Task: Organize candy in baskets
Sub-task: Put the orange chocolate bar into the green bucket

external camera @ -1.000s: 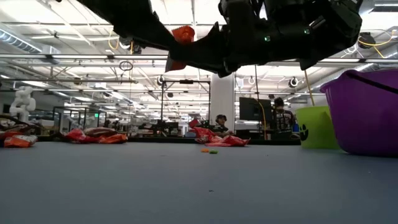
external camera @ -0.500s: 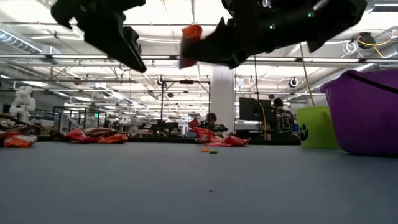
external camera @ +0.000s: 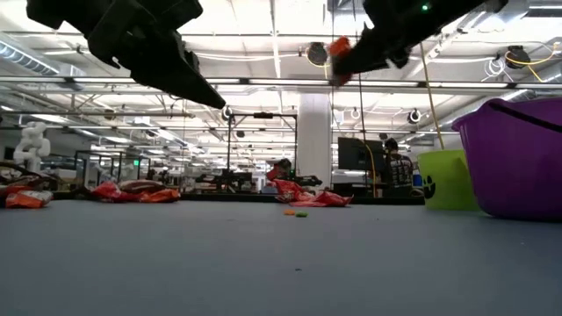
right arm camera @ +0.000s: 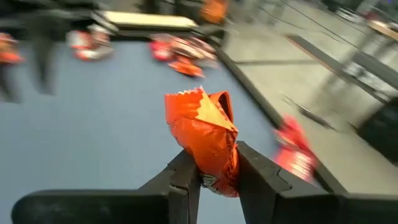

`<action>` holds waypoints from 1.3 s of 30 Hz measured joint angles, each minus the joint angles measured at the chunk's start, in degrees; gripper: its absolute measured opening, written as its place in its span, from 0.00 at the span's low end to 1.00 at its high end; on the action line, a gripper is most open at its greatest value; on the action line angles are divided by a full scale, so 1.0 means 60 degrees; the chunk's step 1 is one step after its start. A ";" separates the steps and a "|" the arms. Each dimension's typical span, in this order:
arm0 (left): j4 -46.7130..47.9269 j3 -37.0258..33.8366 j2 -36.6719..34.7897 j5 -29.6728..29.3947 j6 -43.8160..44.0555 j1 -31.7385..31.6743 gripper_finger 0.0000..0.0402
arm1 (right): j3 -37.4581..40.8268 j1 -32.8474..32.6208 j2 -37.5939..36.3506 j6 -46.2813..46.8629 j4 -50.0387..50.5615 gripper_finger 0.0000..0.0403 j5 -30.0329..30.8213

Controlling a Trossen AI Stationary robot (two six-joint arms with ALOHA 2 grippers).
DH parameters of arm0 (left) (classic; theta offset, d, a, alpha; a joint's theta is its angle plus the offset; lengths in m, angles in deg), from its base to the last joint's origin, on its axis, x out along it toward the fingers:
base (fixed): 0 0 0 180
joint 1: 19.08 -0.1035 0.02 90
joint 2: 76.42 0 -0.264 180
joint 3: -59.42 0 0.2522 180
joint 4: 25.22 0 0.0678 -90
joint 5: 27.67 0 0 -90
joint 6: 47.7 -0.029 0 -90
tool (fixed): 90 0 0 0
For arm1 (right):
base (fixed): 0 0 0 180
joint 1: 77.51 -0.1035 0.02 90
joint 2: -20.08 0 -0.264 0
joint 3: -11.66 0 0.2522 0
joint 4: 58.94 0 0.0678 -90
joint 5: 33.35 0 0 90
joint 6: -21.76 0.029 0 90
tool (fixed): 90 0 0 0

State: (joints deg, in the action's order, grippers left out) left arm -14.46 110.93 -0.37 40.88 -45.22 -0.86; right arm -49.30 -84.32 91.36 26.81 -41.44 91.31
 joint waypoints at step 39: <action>0.0164 -0.0059 0.0000 -0.0011 -0.0054 -0.0394 0.34 | -0.0052 0.7012 -0.1201 0.1030 0.7717 0.48 0.0258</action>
State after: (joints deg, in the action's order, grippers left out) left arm -13.48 110.57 -0.37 40.81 -45.54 -3.22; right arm -49.61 -42.25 84.15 32.99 4.86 92.86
